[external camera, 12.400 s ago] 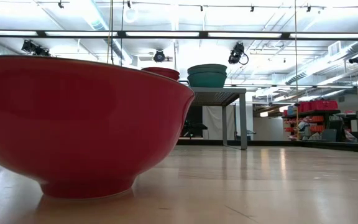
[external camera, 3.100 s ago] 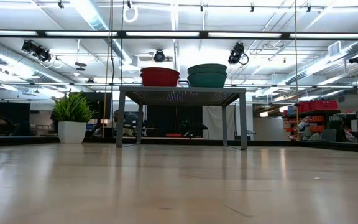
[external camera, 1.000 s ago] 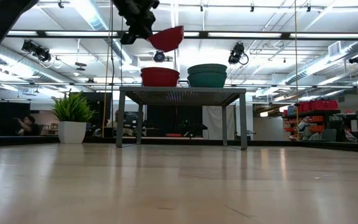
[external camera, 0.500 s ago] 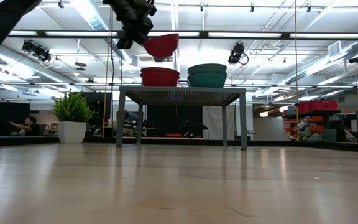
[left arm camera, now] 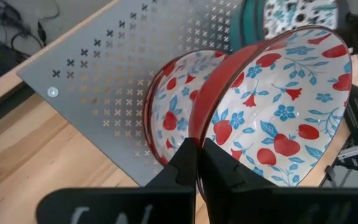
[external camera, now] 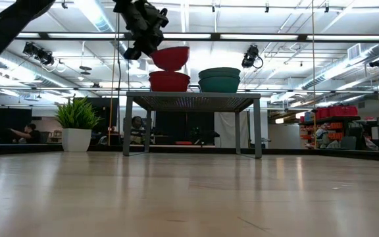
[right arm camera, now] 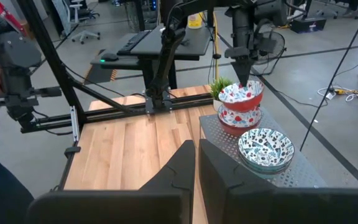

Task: Pick & Place Mini bowls
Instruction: Stack the red and white patterned bowl on top of the other red and white patterned bowls on the shelf

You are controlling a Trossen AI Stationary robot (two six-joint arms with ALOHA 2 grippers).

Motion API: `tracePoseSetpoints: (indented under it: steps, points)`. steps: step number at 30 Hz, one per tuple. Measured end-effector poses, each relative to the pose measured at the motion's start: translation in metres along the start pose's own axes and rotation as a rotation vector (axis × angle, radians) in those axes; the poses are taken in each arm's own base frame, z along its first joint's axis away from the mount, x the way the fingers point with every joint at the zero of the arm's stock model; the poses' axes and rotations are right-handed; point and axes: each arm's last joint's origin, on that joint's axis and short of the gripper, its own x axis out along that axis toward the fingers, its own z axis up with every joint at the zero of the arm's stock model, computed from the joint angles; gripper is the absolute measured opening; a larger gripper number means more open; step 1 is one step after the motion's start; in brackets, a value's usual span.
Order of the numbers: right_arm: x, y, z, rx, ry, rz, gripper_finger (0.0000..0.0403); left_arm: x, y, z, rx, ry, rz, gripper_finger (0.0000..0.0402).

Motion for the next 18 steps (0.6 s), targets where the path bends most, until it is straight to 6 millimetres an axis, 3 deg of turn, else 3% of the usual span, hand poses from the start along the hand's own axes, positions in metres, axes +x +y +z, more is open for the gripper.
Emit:
tracePoseSetpoints:
  steps: [18]
  points:
    - [0.0, 0.0, 0.0, 0.0, 0.0, 0.0, 0.0025, 0.027, 0.008, 0.006, -0.007, 0.096, 0.043, 0.0007]
